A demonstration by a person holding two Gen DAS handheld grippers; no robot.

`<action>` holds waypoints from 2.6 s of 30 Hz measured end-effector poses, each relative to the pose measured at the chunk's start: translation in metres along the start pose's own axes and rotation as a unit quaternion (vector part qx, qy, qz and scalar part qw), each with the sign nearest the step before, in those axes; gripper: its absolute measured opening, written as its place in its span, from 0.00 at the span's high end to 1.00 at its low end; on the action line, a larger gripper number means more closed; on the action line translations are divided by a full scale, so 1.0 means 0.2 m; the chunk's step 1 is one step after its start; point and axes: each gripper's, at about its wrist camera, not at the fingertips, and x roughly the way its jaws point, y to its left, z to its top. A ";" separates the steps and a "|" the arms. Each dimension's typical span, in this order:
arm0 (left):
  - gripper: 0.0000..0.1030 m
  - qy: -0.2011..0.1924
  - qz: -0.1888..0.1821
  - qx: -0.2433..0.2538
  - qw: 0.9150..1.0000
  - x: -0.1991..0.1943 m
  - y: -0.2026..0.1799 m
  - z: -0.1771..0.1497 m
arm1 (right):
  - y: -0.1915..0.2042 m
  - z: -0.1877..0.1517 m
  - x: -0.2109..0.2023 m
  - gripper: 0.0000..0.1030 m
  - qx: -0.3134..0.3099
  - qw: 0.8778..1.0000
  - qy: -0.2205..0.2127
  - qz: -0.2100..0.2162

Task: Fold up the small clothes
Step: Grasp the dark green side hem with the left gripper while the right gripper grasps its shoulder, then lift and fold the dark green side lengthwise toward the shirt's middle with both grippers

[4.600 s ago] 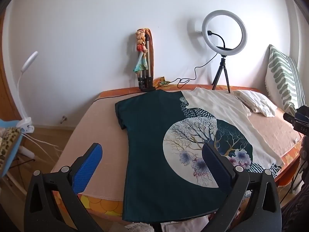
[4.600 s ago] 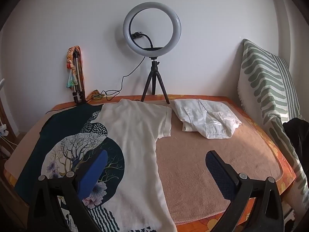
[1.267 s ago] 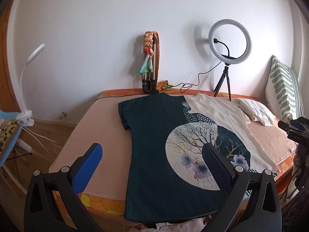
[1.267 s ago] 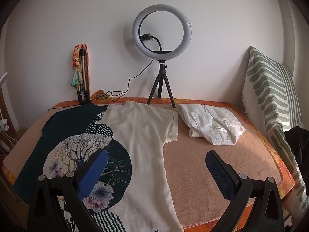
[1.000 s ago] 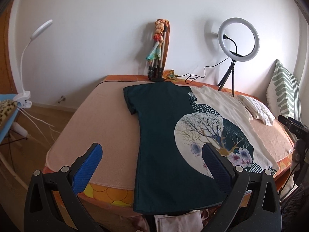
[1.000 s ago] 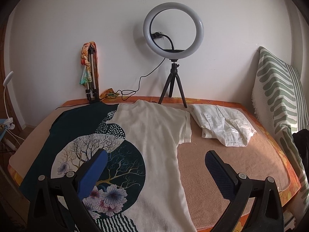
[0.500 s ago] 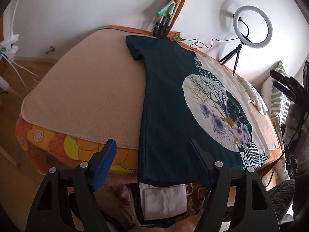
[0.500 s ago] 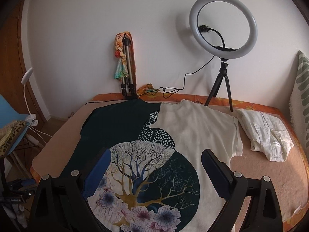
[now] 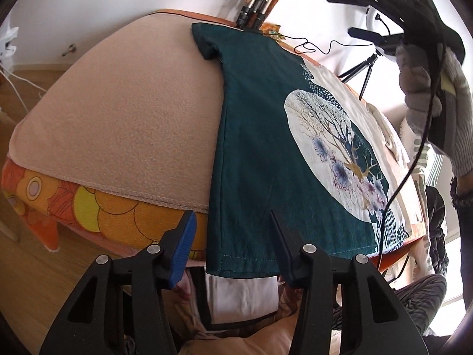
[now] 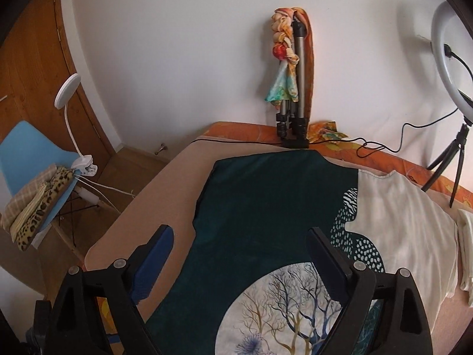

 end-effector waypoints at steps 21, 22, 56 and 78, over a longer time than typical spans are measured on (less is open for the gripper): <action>0.83 0.021 -0.057 -0.030 0.998 0.08 0.07 0.01 | 0.22 0.30 1.11 0.48 0.034 0.990 0.131 0.050; 0.87 0.022 -0.062 -0.035 0.997 0.08 0.07 0.02 | 0.24 0.30 1.14 0.48 0.033 0.989 0.133 0.050; 0.98 -0.001 -0.109 0.083 0.991 0.09 -0.36 0.06 | -0.23 0.38 0.89 1.00 0.017 0.997 0.070 -0.039; 0.98 0.057 -0.099 0.146 0.983 0.29 -0.60 -0.01 | -0.64 0.24 0.95 0.56 0.153 0.982 0.112 0.016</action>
